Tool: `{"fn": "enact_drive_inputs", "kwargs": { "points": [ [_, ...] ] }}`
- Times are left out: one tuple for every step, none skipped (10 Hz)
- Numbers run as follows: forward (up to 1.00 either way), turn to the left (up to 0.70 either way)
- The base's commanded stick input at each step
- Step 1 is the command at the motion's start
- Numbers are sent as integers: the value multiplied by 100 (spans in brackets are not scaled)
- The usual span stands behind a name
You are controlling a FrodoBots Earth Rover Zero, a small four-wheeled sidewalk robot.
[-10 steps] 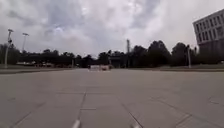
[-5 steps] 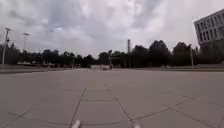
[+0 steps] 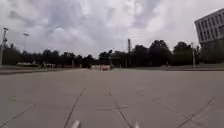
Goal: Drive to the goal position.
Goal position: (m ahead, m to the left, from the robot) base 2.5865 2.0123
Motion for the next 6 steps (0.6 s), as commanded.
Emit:
{"fn": "enact_drive_inputs", "kwargs": {
  "points": [
    [85,0],
    [85,0],
    [85,0],
    [85,0],
    [85,0],
    [85,0]
  ]
}}
